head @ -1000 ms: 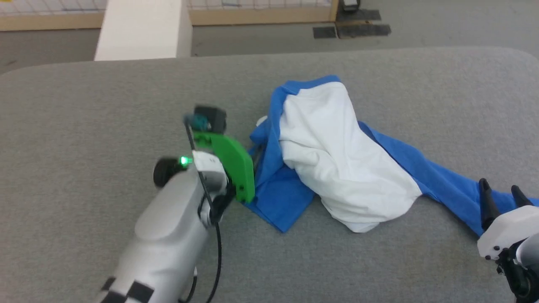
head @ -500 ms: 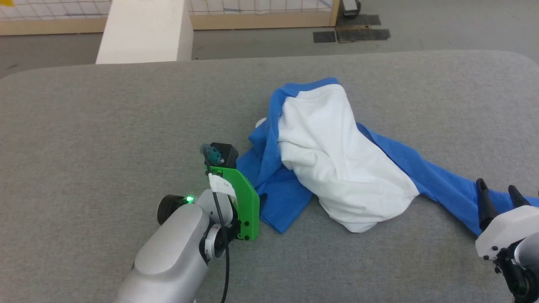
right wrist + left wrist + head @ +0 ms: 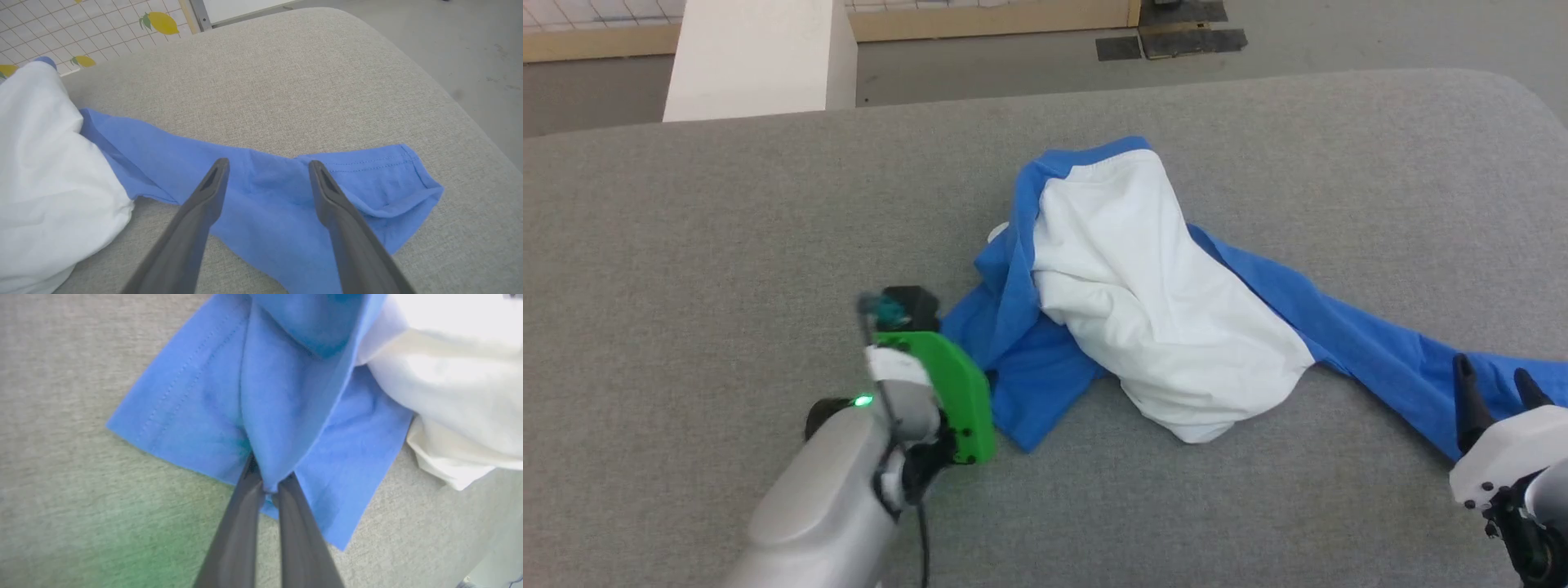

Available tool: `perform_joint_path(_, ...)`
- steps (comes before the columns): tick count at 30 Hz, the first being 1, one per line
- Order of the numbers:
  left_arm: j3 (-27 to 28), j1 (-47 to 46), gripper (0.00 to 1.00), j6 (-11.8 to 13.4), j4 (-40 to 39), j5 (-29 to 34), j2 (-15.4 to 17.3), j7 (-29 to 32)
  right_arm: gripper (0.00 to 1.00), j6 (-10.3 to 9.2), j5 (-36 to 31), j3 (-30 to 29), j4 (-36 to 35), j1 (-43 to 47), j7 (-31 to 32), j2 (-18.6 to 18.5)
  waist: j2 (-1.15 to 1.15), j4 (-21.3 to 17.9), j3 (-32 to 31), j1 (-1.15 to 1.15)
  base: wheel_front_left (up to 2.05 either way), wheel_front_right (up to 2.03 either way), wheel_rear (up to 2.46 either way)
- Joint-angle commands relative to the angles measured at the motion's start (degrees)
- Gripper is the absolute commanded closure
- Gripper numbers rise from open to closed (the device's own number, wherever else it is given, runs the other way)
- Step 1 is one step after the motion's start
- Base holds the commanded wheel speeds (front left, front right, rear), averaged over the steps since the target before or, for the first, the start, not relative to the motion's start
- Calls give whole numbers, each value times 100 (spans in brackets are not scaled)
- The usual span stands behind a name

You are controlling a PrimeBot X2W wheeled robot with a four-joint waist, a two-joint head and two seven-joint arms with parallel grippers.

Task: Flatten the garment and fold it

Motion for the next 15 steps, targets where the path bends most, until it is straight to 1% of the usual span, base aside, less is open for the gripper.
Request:
perform_joint_path(1,171,247,100,91,-73,-110,233,-88,0,-8,31,-6,28,36,-52,6,0,135,-140,0,0,0,0)
perform_joint_path(3,520,405,100,241,-398,-245,475,-273,0,-8,23,-22,57,76,-67,6,0,248,-221,0,0,0,0)
perform_joint_path(5,867,575,100,465,-776,-310,768,-430,0,-8,17,-20,76,121,-67,6,0,373,-294,0,0,0,0)
perform_joint_path(7,1236,759,100,744,-1199,-372,1042,-550,0,-8,9,-10,73,152,-62,6,0,495,-333,0,0,0,0)
perform_joint_path(9,1621,968,100,1085,-1576,-424,1296,-628,0,-8,19,39,79,149,-54,6,0,578,-362,0,0,0,0)
perform_joint_path(12,2215,1400,100,1662,-1995,-533,1603,-663,0,-8,27,157,81,102,-54,6,0,634,-360,0,0,0,0)
perform_joint_path(14,2556,1703,100,1928,-2139,-694,1677,-638,0,-8,30,195,82,74,-59,6,0,652,-343,0,0,0,0)
perform_joint_path(15,2644,1856,100,2019,-2138,-745,1715,-582,0,-8,27,207,83,65,-63,6,0,655,-335,0,0,0,0)
